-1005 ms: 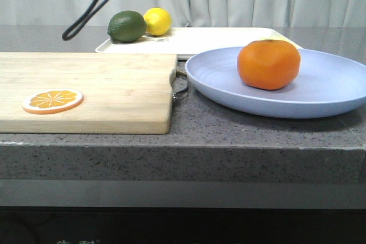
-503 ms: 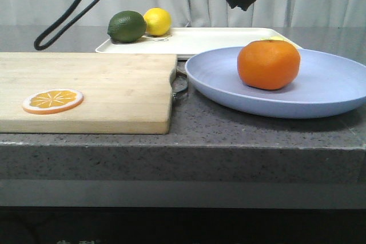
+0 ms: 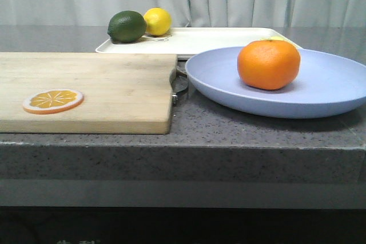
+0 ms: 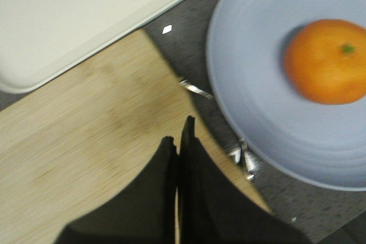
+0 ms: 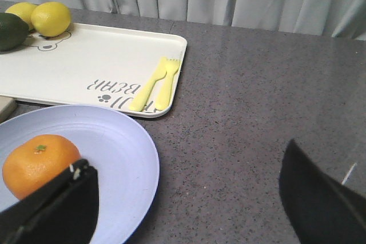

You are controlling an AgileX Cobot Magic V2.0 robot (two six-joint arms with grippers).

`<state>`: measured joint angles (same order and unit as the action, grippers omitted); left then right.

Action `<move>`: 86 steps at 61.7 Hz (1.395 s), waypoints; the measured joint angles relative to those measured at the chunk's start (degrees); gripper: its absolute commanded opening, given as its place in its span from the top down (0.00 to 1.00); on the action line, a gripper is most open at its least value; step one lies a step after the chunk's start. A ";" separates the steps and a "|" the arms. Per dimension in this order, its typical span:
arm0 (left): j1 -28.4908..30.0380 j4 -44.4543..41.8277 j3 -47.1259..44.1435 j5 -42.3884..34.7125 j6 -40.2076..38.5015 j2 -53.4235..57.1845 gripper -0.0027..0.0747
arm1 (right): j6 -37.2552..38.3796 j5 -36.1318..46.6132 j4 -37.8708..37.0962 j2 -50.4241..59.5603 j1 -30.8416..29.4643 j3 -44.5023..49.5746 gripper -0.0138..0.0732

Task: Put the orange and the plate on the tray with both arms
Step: 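Open the left gripper and lift it away from the plate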

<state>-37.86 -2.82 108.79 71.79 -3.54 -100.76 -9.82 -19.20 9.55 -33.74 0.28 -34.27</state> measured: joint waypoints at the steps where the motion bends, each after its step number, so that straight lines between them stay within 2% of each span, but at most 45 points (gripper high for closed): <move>1: 0.82 -0.10 -0.92 0.00 0.01 0.77 0.99 | 0.00 0.00 0.00 0.00 0.00 0.00 0.10; 10: 10.05 -0.23 -11.81 -1.51 -0.95 9.49 0.99 | 0.00 -0.04 0.00 0.00 0.00 0.00 0.10; 21: 20.47 -0.10 -28.19 -9.27 -1.66 21.96 0.99 | 0.00 -0.13 0.00 0.00 0.00 0.00 0.10; 35: 29.04 0.01 -48.79 -19.16 -1.85 40.40 0.99 | 0.00 -0.13 0.00 0.00 0.00 0.00 0.10; 50: 30.62 0.31 -66.42 -27.18 -1.85 64.09 0.99 | 0.00 -0.13 0.00 0.00 0.00 0.00 0.10; 60: 30.62 0.31 -74.81 -30.64 -1.85 78.32 0.99 | 0.00 -0.17 -0.09 0.00 0.00 0.00 0.10; 76: 30.62 0.57 -81.95 -33.99 -1.85 94.16 0.99 | 0.00 -0.26 -0.09 0.00 0.00 0.00 0.10; 86: 30.62 0.70 -85.49 -38.29 -1.85 99.25 0.99 | 0.00 -1.81 -0.09 -0.15 0.00 0.00 0.10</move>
<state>-7.24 -2.12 23.29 33.50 -5.39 -1.51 -9.82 -21.01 9.46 -33.89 0.28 -34.27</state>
